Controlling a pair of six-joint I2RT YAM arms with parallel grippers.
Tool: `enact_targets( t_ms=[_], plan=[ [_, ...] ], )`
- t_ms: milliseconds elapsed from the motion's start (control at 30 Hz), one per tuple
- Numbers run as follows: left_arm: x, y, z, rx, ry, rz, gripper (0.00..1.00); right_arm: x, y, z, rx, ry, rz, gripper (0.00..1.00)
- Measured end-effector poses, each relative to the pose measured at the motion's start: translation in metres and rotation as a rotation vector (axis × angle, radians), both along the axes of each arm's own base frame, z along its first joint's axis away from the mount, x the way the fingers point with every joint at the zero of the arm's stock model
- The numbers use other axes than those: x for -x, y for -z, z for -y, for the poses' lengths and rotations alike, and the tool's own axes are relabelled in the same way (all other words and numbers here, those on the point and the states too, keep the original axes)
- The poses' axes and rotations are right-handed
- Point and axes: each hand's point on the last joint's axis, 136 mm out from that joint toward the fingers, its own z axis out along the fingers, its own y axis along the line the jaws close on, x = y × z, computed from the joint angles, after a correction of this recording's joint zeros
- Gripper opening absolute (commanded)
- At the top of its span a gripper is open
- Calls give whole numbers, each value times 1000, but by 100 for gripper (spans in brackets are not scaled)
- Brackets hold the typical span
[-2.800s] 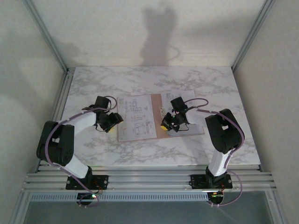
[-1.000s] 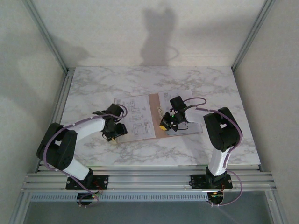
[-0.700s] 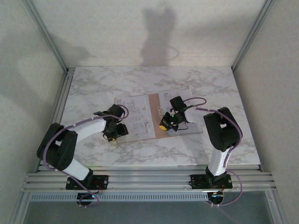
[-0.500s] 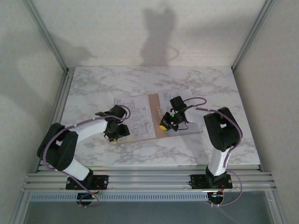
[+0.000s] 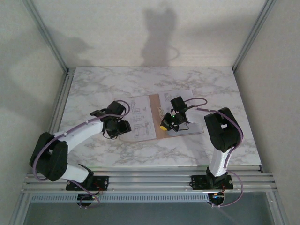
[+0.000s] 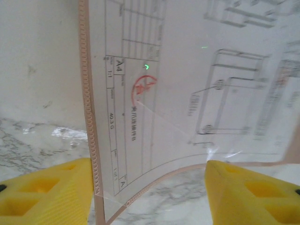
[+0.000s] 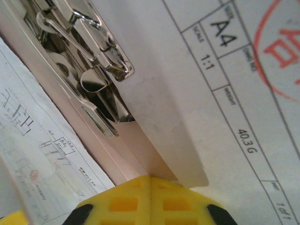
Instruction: Put the files into the folder
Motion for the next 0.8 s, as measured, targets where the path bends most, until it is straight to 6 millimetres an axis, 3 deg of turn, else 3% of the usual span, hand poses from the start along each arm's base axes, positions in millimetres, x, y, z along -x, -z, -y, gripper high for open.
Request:
enact_targets(
  t_ms=[200, 300, 367, 500, 600, 800],
  plan=[
    [-16, -36, 13, 73, -6, 102, 61, 0, 0, 0, 0, 0, 0, 0],
    [-20, -49, 21, 117, -1, 144, 54, -1, 0, -1, -3, -1, -2, 0],
    [-23, -55, 24, 138, -3, 163, 45, -1, 0, -1, -3, -2, -3, 0],
    [-25, -58, 28, 163, 1, 173, 13, -2, 0, -2, -2, -2, -5, 0],
    [-29, -61, 31, 162, 14, 178, 0, -3, -1, -2, -1, -3, -7, 0],
    [-37, -62, 29, 80, 55, 164, 0, -7, -9, -4, 42, -52, 30, 38]
  ],
)
